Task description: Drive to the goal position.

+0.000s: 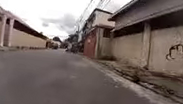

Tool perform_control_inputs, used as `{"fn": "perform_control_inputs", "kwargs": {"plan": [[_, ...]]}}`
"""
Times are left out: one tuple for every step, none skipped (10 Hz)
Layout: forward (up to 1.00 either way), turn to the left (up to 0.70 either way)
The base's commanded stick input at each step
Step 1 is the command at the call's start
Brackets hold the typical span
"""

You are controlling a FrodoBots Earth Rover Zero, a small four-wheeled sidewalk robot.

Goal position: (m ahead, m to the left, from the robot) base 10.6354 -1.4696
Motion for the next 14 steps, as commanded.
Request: {"fn": "perform_control_inputs", "kwargs": {"plan": [[0.7, 0.2], [0.7, 0.34], [0.7, 0.35], [0.7, 0.35], [0.7, 0.3], [0.7, 0.0], [0.7, 0.0], [0.7, 0.0], [0.7, 0.0], [0.7, 0.0], [0.7, 0.0], [0.7, 0.0], [0.7, 0.0], [0.7, 0.0]]}}
